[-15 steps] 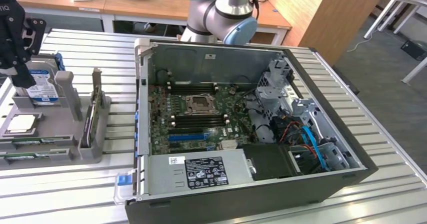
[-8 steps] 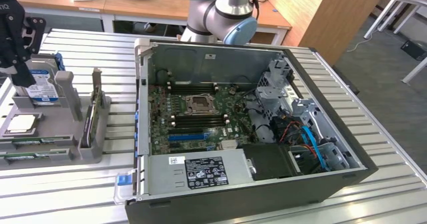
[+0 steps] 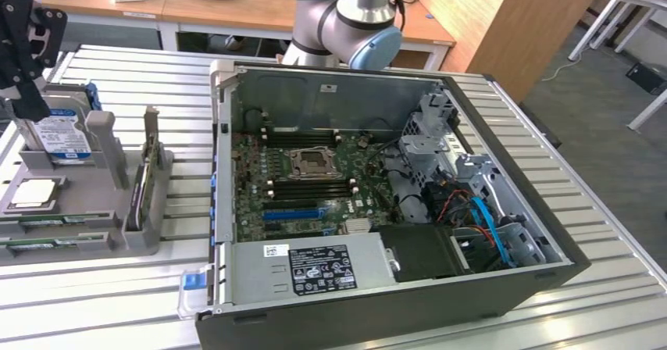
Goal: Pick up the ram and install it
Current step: 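Pick up the ram and move it above insertion slot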
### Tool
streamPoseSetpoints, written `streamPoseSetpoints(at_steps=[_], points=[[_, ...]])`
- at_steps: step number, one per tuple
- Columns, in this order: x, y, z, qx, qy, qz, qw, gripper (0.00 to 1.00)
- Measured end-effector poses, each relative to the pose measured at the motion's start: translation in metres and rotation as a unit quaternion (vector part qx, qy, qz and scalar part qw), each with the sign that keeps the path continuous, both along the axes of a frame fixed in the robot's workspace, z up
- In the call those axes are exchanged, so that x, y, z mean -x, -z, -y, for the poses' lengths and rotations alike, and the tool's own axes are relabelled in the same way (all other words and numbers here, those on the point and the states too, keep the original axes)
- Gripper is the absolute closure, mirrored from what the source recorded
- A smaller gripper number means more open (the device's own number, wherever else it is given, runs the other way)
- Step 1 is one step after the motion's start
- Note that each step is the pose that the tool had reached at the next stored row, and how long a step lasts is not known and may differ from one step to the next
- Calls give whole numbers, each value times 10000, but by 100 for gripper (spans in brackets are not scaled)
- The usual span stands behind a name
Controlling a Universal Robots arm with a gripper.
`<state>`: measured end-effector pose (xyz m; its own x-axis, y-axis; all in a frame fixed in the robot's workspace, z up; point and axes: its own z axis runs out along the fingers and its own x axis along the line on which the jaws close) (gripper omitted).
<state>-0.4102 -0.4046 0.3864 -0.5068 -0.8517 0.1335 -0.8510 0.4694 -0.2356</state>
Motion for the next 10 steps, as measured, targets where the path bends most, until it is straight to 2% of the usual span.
streamPoseSetpoints(at_steps=[2, 8, 10], points=[[1, -25, -2, -6, 1, -13, 10000, 89], [1, -26, -2, -9, 0, -13, 10000, 89], [1, -27, -1, -8, -107, -15, 9999, 89]])
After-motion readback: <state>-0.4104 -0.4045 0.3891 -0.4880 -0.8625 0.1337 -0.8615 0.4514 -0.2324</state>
